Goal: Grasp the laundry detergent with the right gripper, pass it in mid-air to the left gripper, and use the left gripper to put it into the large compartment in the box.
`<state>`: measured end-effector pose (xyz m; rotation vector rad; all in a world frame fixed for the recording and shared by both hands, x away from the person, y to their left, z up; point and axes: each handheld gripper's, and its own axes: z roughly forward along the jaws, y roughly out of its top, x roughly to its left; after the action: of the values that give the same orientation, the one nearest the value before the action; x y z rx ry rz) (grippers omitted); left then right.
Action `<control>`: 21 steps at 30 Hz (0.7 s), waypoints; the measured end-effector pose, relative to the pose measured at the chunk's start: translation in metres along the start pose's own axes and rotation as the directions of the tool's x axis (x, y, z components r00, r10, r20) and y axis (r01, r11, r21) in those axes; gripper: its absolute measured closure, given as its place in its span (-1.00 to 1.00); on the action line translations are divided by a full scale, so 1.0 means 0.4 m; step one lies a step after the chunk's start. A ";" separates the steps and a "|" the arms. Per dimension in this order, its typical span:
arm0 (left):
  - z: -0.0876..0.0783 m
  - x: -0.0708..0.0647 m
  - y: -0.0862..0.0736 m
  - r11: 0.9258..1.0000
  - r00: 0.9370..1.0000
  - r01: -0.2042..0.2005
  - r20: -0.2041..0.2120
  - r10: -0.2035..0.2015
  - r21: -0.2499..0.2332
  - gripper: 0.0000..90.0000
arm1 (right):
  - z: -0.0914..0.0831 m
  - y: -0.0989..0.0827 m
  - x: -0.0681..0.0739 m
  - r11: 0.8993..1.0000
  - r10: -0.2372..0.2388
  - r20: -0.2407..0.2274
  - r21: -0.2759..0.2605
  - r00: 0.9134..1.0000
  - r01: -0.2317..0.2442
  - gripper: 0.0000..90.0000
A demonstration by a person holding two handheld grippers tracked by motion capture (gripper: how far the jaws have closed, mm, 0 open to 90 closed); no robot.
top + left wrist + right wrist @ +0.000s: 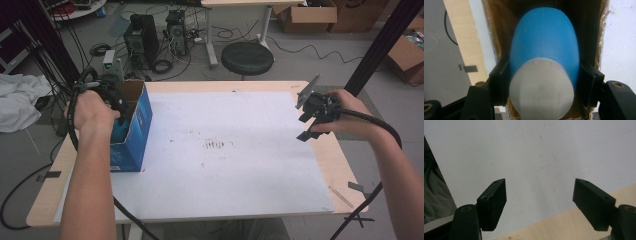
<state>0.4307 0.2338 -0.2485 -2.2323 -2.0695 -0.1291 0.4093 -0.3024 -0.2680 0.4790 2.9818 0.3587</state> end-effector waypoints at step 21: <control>0.042 -0.013 0.001 1.000 1.000 -0.018 -0.007 0.019 0.025 -0.13 | 0.006 0.004 0.000 1.000 -0.009 -0.003 -0.004 1.000 0.009 -0.40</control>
<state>0.4306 0.2310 -0.2658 -2.2323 -2.0345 -0.1092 0.4098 -0.3005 -0.2698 0.4652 2.9845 0.3645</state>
